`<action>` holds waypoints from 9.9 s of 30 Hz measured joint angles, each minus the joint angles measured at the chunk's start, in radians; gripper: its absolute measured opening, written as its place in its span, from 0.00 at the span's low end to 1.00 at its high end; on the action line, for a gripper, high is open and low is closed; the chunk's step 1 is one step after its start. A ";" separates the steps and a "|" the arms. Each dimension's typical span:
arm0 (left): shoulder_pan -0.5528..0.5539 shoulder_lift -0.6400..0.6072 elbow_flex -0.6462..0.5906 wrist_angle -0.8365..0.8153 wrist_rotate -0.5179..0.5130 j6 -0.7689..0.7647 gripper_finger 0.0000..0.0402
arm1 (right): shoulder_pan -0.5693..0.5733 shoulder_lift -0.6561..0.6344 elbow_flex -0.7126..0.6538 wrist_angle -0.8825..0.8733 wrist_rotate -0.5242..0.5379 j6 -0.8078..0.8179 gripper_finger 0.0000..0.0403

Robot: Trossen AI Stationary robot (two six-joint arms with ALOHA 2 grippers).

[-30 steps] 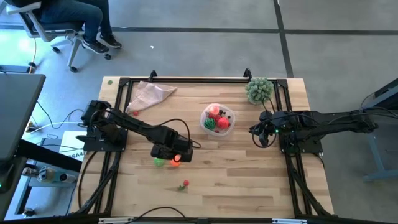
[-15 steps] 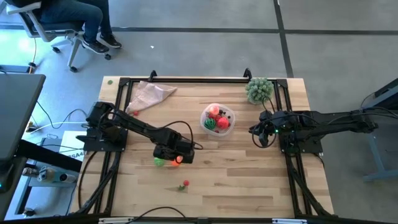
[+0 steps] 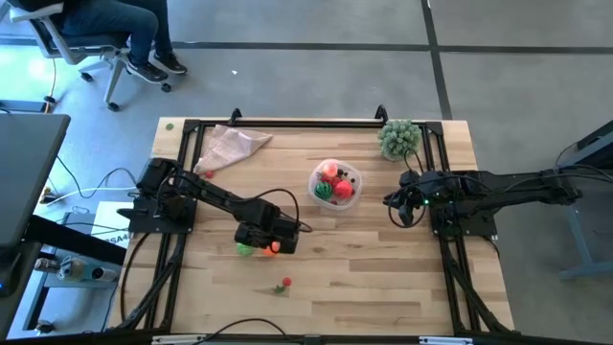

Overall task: Pick and placing Produce into tupperware
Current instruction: Put the pumpkin into the transparent bin, then put the cherry into the transparent bin

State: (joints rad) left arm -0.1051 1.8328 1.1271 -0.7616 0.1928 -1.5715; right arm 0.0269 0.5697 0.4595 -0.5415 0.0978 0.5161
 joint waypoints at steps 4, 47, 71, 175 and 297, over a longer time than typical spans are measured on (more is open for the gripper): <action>0.000 0.003 0.000 -0.001 -0.001 0.000 0.91 | 0.000 0.000 0.000 0.000 0.000 0.000 0.18; 0.000 0.024 0.000 0.007 0.024 -0.007 0.72 | 0.000 0.000 0.000 0.000 0.000 0.000 0.18; 0.000 0.024 0.000 0.013 0.023 -0.008 0.62 | 0.000 0.000 0.000 0.000 0.000 0.000 0.18; 0.406 0.510 0.937 -0.215 -0.255 0.515 0.62 | 0.000 0.000 0.000 0.000 0.000 0.000 0.18; -0.327 -0.062 0.253 -0.153 -0.230 -0.175 0.70 | 0.000 0.000 0.000 0.000 0.000 0.000 0.18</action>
State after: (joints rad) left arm -0.4319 1.7707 1.3805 -0.9148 -0.0367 -1.7461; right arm 0.0273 0.5693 0.4595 -0.5419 0.0978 0.5159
